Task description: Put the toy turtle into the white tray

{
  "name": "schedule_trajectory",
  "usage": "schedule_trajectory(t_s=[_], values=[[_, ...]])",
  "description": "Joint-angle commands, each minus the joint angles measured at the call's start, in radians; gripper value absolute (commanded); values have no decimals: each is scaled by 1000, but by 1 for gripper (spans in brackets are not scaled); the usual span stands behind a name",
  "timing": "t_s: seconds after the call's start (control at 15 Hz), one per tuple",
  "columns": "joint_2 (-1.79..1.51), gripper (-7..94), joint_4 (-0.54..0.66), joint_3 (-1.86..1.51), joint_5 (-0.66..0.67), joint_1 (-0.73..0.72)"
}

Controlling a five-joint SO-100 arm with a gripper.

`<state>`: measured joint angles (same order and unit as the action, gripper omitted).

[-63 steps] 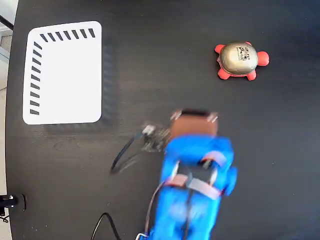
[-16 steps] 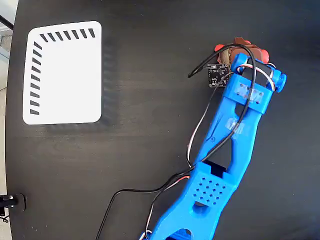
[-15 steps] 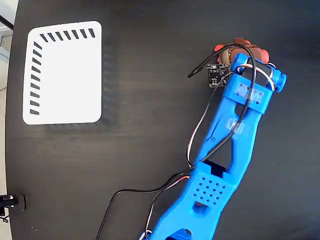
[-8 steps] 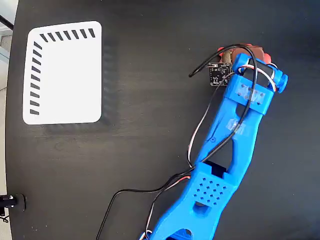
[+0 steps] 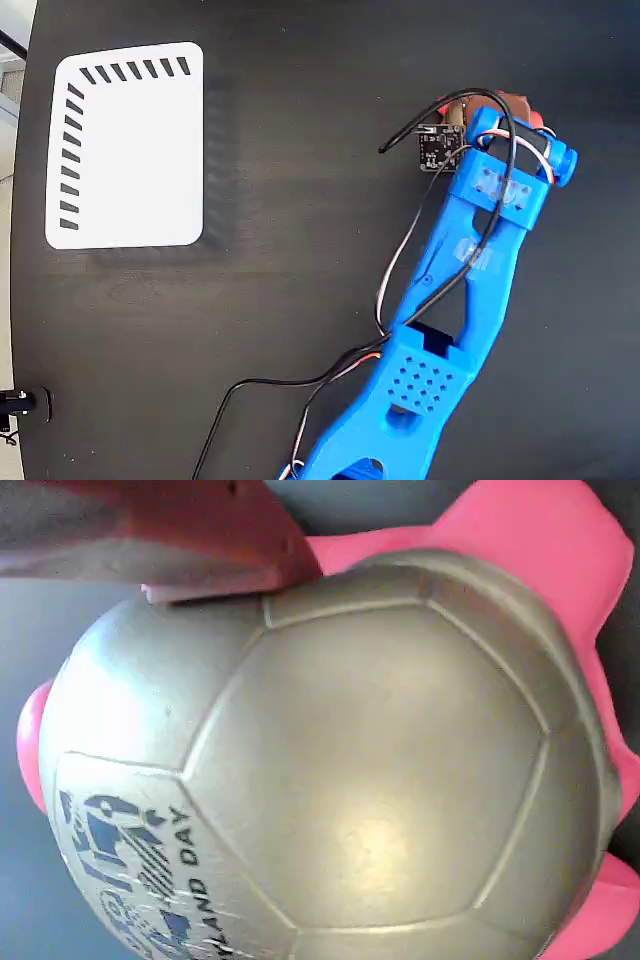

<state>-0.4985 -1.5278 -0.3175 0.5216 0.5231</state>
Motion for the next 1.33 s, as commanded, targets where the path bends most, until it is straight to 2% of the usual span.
schedule_trajectory(t_s=[0.0, 0.33, 0.47, 0.73, 1.0, 1.27], values=[[-268, 0, -31, -29, -41, -12], [-701, 0, -58, -356, -198, -176], [-876, 0, -43, -502, -268, -291], [-1025, 0, -32, -618, -419, -551], [-989, 0, 2, -632, -545, -778], [-815, 0, 48, -548, -603, -916]])
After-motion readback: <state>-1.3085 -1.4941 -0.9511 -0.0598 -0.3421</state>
